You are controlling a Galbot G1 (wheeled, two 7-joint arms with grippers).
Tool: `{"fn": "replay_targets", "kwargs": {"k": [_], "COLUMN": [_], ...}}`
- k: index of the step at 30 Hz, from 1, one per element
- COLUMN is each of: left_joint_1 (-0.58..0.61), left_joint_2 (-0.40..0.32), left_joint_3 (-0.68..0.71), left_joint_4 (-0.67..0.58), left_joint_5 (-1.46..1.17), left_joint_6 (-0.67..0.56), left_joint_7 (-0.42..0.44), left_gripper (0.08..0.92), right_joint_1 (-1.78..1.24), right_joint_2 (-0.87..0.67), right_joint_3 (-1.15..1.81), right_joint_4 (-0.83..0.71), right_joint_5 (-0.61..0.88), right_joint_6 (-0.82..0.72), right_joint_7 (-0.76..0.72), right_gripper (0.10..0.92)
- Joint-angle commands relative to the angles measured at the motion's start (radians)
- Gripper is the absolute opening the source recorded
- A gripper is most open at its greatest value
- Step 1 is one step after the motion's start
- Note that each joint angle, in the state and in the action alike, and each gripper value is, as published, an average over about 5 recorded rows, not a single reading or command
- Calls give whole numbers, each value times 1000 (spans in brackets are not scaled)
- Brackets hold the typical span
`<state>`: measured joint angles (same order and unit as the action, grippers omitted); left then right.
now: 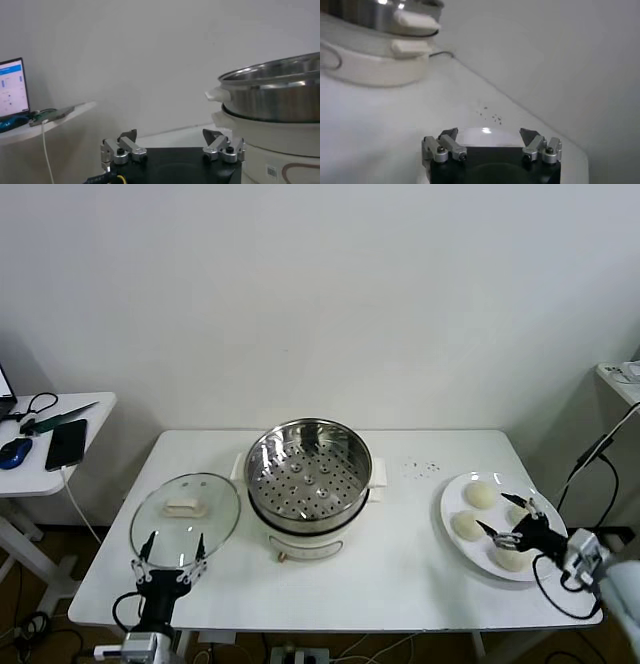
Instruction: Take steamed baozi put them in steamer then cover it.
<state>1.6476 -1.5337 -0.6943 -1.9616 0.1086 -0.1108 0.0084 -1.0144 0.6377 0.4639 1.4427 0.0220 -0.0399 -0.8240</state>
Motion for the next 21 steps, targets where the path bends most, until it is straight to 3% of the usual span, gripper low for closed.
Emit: {"fn": "replay_targets", "kwargs": {"k": [1, 10, 21], "left_joint_1": [3, -3, -20], "left_joint_2": [2, 8, 7], "left_joint_3": [-1, -7, -18], "left_joint_4": [1, 6, 14], "left_joint_5": [1, -21, -19], "left_joint_6": [0, 2, 20], "left_joint_7": [0, 9, 9], "left_gripper": [823, 823, 823], "right_joint_1": [373, 963, 1080], "right_joint_2": [-187, -84, 147], "right_joint_3": [-287, -887, -1088], "right_joint_4": [-170, -453, -674], "right_joint_5": [-204, -288, -337], "right_joint_6": [-7, 72, 105], "right_joint_7": [-253, -355, -370], "right_gripper": [823, 823, 823]}}
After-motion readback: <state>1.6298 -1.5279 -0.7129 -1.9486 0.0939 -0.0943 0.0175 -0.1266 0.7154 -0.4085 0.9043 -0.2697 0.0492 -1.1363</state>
